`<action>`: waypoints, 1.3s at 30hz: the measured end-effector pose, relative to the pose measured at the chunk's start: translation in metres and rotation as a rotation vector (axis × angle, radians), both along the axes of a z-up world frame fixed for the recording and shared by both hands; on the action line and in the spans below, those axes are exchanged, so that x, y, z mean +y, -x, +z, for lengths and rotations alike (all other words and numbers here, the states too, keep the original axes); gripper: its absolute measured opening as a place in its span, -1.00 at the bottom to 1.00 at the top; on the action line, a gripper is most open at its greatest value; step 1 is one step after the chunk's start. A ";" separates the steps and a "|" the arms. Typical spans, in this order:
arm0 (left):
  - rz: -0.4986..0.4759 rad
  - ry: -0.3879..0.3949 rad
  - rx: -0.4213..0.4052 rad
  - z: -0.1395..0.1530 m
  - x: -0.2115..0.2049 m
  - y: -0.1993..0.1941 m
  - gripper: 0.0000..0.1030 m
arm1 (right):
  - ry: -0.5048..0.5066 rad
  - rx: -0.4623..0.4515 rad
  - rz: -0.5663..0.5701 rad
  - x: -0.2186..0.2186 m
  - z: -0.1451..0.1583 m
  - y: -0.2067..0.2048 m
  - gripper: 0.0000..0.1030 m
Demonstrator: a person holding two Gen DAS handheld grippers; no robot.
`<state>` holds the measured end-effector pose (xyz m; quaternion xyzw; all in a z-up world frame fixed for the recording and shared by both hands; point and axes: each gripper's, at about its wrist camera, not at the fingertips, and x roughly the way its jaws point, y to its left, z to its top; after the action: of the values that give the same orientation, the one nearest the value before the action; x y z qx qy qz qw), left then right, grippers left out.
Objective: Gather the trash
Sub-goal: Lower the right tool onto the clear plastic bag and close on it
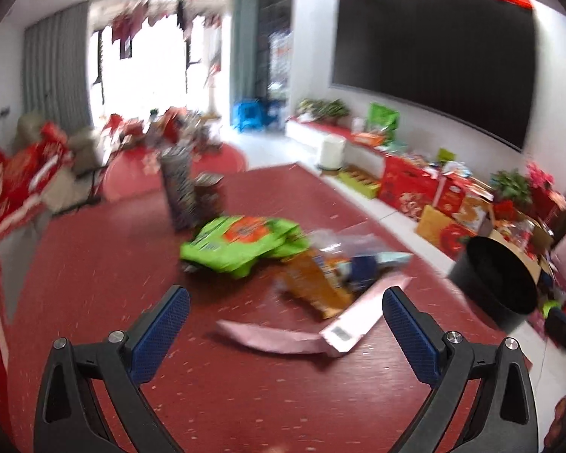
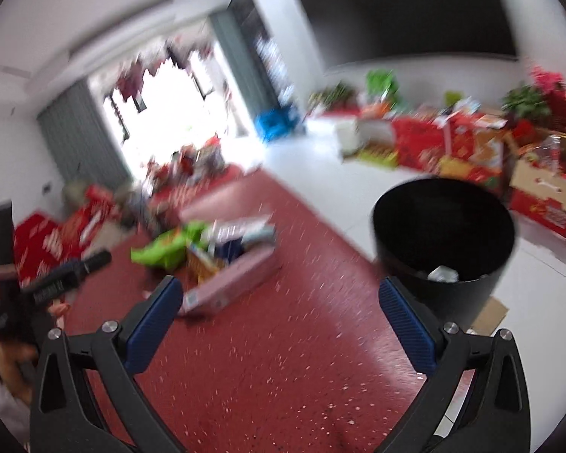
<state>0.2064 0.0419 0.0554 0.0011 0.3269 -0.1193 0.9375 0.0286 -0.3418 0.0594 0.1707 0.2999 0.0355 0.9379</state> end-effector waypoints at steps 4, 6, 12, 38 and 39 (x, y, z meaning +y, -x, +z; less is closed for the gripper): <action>0.032 -0.008 0.077 -0.016 0.022 -0.032 1.00 | -0.002 0.099 0.077 0.011 -0.019 -0.028 1.00; 0.039 -0.030 0.094 -0.020 0.026 -0.047 1.00 | -0.022 0.138 0.111 0.015 -0.027 -0.043 1.00; 0.018 -0.069 0.125 -0.030 0.020 -0.112 1.00 | -0.055 0.199 0.139 0.018 -0.031 -0.084 1.00; -0.179 -0.239 0.172 -0.084 -0.021 -0.177 1.00 | 0.404 0.217 0.424 0.100 -0.051 -0.223 -0.26; -0.180 -0.231 0.166 -0.081 -0.018 -0.174 1.00 | 0.381 0.221 0.428 0.102 -0.051 -0.225 -0.46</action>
<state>0.3807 0.0237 -0.0261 0.1282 0.4132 -0.1642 0.8865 0.2532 -0.2402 0.0087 -0.0727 0.4306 0.1567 0.8859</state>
